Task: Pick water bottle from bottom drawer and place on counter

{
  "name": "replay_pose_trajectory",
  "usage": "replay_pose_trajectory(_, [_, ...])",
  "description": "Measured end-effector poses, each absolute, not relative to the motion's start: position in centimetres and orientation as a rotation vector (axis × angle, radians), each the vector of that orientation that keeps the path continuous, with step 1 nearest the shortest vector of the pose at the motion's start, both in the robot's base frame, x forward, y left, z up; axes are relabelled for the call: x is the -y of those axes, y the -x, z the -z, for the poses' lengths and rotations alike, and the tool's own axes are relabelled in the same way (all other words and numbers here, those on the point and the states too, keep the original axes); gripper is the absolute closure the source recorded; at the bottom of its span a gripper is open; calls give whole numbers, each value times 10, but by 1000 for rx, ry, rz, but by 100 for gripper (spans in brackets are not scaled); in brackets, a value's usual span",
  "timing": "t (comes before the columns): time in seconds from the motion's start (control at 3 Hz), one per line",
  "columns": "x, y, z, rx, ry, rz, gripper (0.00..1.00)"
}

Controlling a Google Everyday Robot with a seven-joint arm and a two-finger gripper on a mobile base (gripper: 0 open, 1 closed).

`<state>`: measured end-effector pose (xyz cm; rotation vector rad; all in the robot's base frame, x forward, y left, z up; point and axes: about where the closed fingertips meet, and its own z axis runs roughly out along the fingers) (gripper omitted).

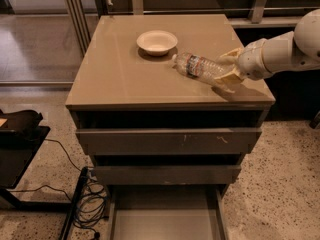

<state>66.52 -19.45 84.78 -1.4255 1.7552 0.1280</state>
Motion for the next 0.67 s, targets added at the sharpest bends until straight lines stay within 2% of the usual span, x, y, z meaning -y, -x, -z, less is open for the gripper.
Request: replay_pose_trajectory(0.67, [194, -665, -848, -1755, 1426, -128, 12])
